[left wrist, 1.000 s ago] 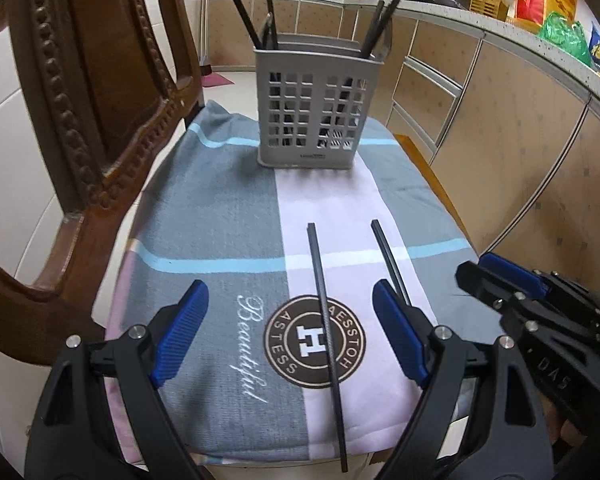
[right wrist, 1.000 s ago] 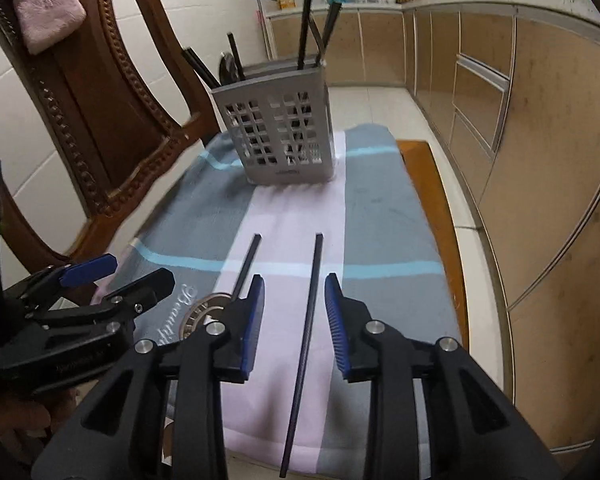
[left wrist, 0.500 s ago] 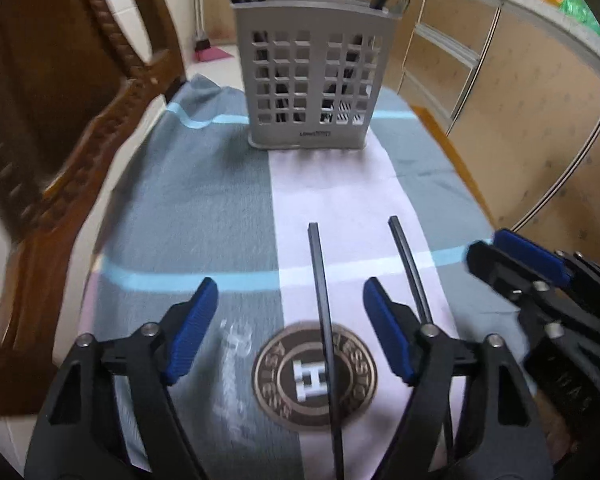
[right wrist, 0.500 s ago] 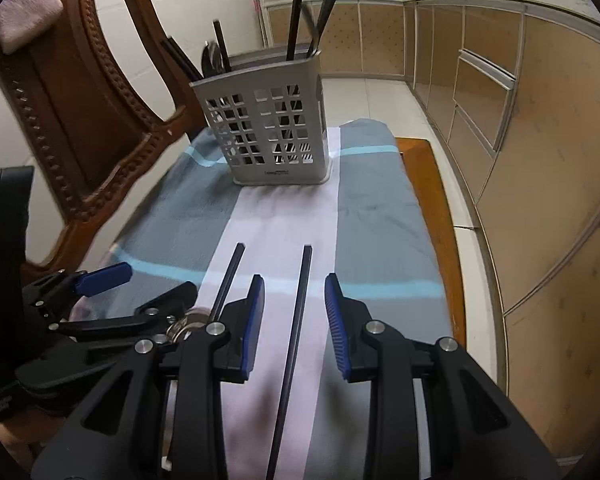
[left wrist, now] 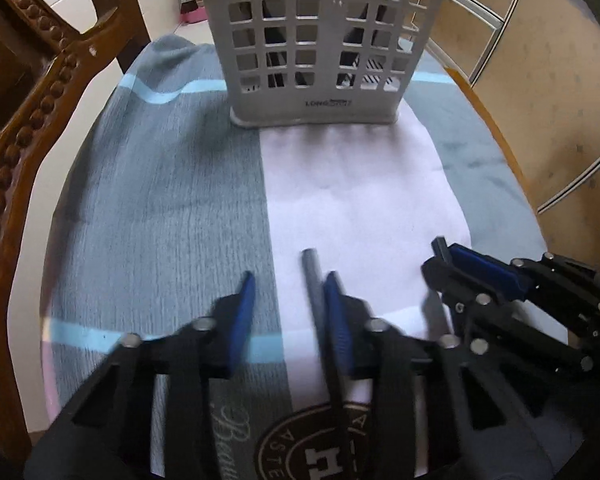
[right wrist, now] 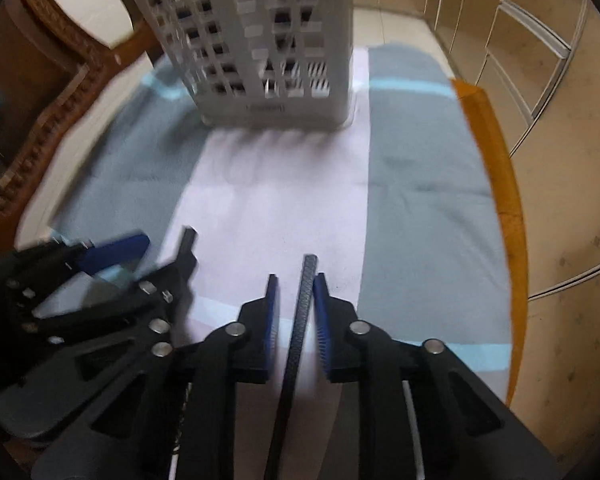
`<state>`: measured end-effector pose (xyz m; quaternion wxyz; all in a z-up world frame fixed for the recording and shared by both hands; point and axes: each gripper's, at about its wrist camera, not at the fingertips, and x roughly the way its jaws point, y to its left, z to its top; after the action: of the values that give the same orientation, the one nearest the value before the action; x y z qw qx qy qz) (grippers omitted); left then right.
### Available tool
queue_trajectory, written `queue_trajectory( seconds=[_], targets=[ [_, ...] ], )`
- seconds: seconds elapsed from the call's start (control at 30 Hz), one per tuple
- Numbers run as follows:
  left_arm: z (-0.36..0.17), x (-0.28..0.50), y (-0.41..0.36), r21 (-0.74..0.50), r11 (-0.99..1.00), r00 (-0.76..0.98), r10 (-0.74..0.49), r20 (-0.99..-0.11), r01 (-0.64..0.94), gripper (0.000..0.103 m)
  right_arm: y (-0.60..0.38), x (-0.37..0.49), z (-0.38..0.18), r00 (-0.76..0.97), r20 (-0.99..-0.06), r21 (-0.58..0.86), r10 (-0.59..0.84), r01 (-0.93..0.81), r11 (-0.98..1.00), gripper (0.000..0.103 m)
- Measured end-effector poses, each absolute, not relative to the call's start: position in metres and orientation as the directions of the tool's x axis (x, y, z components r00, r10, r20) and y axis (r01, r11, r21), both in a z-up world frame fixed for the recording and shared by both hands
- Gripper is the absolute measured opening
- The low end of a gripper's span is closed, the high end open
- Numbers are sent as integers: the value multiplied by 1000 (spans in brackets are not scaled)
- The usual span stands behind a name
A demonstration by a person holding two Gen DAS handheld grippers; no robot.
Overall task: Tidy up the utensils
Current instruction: 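Lift both chopsticks and carry them above the grey holder, then drop both chopsticks into the holder by opening both grippers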
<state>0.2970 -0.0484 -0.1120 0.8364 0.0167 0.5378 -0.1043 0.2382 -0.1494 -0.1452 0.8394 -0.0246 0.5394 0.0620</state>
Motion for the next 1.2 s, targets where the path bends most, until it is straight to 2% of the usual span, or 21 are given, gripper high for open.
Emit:
queue_trajectory(
  seconds=[0.03, 0.1, 0.27, 0.47, 0.7, 0.83, 0.97, 1.1, 1.2],
  targets=[
    [-112, 298, -47, -95, 978, 401, -164, -901, 186, 12, -148, 240, -146, 407, -910, 29, 82, -135, 990, 10],
    [-113, 298, -42, -118, 976, 410, -185, -893, 184, 7, -148, 242, -145, 419, -902, 49, 102, -135, 990, 8],
    [-83, 284, -19, -169, 969, 471, -236, -850, 181, 7, -154, 224, -103, 534, -829, 107, 165, -138, 985, 7],
    [18, 220, 29, -245, 946, 647, -325, -690, 213, 7, -185, 149, -22, 713, -632, 250, 304, -183, 951, 7],
    [127, 186, 68, -295, 922, 798, -370, -476, 252, 7, -202, 100, 65, 858, -405, 295, 315, -204, 934, 7],
    [185, 202, 81, -308, 918, 864, -355, -357, 250, 7, -193, 113, 136, 928, -248, 247, 277, -216, 945, 7],
    [229, 238, 83, -327, 915, 907, -328, -266, 235, 7, -179, 156, 177, 954, -172, 206, 246, -210, 956, 7],
    [248, 278, 81, -349, 911, 931, -302, -207, 218, 7, -175, 200, 195, 975, -100, 169, 196, -178, 969, 7],
    [243, 316, 72, -350, 916, 947, -268, -176, 194, 7, -171, 233, 187, 984, -90, 145, 151, -137, 980, 7]
  ],
)
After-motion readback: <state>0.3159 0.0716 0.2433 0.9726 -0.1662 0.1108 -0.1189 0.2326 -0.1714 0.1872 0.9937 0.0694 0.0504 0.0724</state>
